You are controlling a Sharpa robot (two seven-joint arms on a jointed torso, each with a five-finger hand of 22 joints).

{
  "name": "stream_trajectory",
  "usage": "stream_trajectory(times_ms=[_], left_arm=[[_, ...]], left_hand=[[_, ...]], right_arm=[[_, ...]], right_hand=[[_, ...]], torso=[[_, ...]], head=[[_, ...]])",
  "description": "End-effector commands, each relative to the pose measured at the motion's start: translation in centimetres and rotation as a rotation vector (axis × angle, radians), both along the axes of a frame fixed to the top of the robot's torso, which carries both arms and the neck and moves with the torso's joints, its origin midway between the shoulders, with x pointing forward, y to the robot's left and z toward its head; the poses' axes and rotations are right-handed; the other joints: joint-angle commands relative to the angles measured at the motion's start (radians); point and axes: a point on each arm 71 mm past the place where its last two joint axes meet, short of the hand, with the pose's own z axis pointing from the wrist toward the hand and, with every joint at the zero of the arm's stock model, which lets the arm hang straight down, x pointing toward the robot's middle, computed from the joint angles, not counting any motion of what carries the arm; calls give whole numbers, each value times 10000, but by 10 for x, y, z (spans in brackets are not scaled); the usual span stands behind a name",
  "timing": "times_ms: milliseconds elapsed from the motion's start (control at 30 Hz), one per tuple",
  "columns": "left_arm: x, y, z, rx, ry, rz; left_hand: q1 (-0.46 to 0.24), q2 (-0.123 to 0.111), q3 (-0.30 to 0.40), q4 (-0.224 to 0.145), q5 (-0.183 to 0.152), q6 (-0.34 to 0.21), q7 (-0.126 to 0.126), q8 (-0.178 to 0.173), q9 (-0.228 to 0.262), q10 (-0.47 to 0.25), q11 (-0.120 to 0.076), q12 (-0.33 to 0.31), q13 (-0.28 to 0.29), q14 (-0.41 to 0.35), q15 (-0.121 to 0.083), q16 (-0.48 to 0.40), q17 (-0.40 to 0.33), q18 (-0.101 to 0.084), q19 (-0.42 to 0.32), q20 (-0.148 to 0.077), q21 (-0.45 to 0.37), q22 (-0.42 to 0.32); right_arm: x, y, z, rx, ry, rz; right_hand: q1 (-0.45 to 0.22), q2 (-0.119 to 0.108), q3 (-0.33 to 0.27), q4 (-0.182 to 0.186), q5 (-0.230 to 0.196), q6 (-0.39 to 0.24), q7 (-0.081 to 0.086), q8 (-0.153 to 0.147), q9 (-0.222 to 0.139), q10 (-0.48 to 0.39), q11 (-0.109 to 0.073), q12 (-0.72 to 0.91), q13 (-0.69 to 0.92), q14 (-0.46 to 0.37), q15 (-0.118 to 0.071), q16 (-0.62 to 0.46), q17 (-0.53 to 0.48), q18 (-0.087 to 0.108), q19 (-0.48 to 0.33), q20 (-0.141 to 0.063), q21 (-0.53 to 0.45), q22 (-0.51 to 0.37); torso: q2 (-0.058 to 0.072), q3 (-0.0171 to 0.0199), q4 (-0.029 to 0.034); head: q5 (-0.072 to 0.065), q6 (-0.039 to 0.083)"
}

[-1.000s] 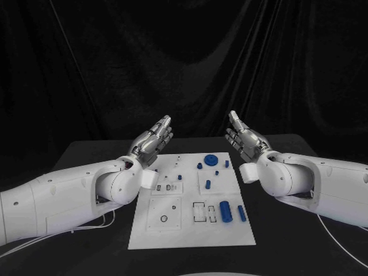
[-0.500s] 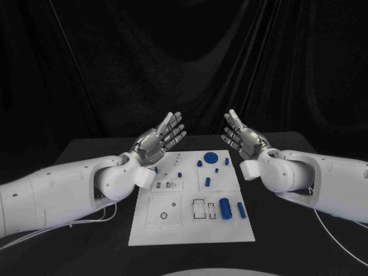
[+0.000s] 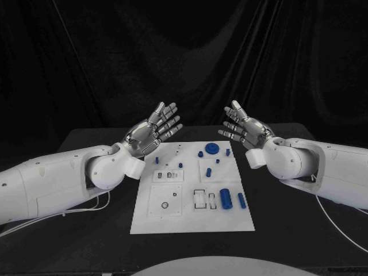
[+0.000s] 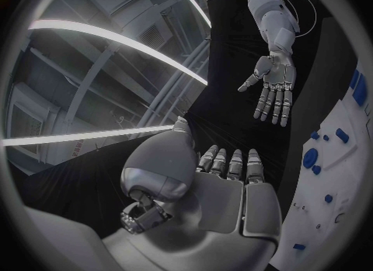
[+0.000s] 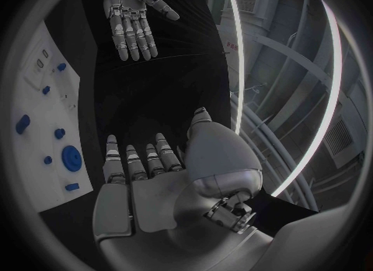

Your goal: Assemble the parts on the task board

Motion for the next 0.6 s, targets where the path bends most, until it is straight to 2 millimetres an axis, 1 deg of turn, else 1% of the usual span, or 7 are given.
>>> stream_trajectory(times_ms=[33, 200, 333, 433, 467, 500, 600], left_arm=[[0, 0, 0, -242, 109, -317], [1, 3, -2, -146, 202, -358], [1, 9, -3, -37, 254, -269], [1, 14, -3, 59, 283, -142], [1, 16, -3, 89, 295, -106], [1, 18, -3, 124, 311, -63], [0, 22, -3, 159, 321, 31]], left_hand=[[187, 8, 101, 8, 199, 63, -16, 69, 13, 3, 36, -65, -10, 14, -596, -36, -16, 78, -8, 123, -35, -13], [316, 2, 179, 5, 470, 105, -58, 79, 20, 3, -20, -65, -10, 14, -457, -36, -16, 80, -8, 147, -35, -13], [423, -16, 210, 3, 612, 175, -52, 97, 31, 3, -13, -65, -10, 14, -360, -36, -16, 83, -8, 174, -35, -13], [535, -19, 236, 8, 835, 268, -18, 120, 45, 3, 25, -65, -10, 14, -255, -36, -16, 86, -8, 210, -35, -13], [546, -20, 237, 9, 861, 278, -15, 122, 46, 3, 27, -65, -10, 14, -244, -36, -16, 86, -8, 214, -35, -13], [560, -21, 239, 8, 896, 300, -10, 128, 49, 3, 33, -65, -10, 14, -229, -36, -16, 87, -8, 219, -35, -13], [641, -32, 251, 0, 1043, 375, 21, 152, 61, 3, 59, -65, -10, 14, -169, -36, -16, 86, -8, 241, -35, -13]], right_arm=[[4, 0, 6, -603, -629, 590], [13, -1, 17, -2209, -2020, 1531], [22, 1, 30, -4135, -3170, 2455], [28, 4, 41, -5622, -3761, 3172], [30, 5, 44, -6018, -3894, 3349], [31, 6, 48, -6512, -4061, 3561], [35, 7, 57, -7670, -4496, 4011]], right_hand=[[56, -57, 88, -7, 16, 88, 29, 48, 15, 78, 94, 114, 22, 297, 143, 110, 40, 187, 318, 88, 121, 27], [226, -112, 232, -6, 144, 243, 196, 65, 21, 249, 295, 274, 42, 1011, 401, 355, 124, 191, 987, 269, 374, 74], [1679, -173, 440, -297, 1450, 315, 106, 14, 23, 1241, 1428, 1012, 168, 4109, 890, 1465, 560, 155, 3504, 595, 1327, 329], [2534, -112, 439, -632, 2074, 1369, 746, 263, 110, 2356, 1655, 1880, 284, 5330, 807, 1945, 664, 180, 4544, 568, 1489, 310], [2640, -104, 417, -707, 2135, 1378, 743, 240, 101, 2490, 1689, 1980, 293, 5475, 808, 1982, 668, 181, 4706, 567, 1483, 290], [2866, -68, 390, -883, 2145, 1342, 540, 181, 91, 2987, 1882, 2288, 331, 5924, 839, 2100, 695, 182, 5163, 564, 1515, 272], [3076, 31, 330, -1125, 2223, 1420, 549, 137, 96, 3496, 1995, 2521, 357, 6220, 797, 2046, 649, 190, 5650, 526, 1374, 179]], torso=[[0, 1, 0], [-1, -3, -8], [4, -9, -4], [11, -9, 4], [15, -9, 6], [23, -9, 7], [40, -16, 8]], head=[[47, -39], [103, -172], [163, -348], [196, -544], [197, -594], [192, -660], [189, -692]])
